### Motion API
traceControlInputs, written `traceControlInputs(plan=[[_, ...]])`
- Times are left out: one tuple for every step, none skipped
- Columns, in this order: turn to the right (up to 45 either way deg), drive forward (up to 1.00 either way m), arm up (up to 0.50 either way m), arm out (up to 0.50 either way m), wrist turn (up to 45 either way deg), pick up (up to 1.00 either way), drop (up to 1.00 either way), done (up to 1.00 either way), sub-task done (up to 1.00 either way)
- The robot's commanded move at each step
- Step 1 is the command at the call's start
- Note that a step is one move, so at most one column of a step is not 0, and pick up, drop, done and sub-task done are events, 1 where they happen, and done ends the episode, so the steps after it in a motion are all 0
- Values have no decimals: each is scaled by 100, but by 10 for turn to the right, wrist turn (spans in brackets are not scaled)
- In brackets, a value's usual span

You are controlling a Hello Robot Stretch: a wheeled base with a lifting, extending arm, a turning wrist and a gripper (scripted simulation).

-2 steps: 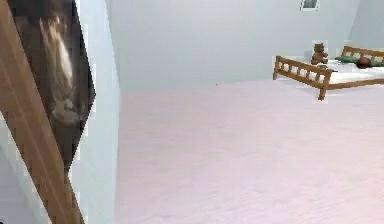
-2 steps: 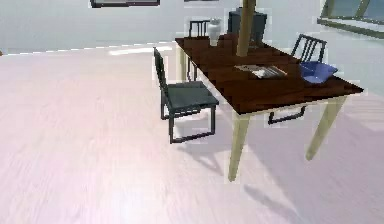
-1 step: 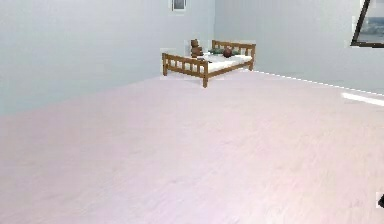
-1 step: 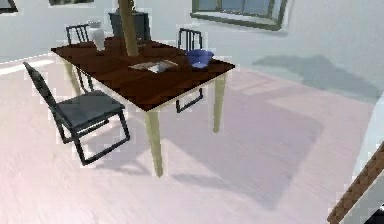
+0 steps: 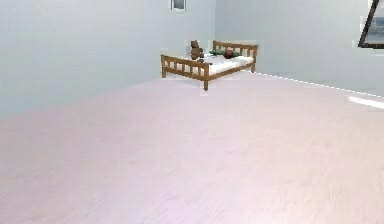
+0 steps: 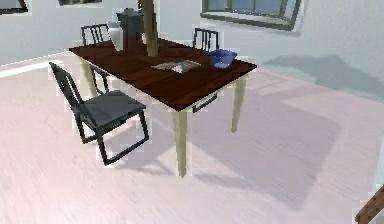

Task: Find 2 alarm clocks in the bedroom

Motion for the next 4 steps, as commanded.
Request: traceControlInputs(plan=[[450,0,0,0,0,0,0,0,0],[420,0,0,0,0,0,0,0,0],[0,5,0,0,0,0,0,0,0],[-450,0,0,0,0,0,0,0,0]])
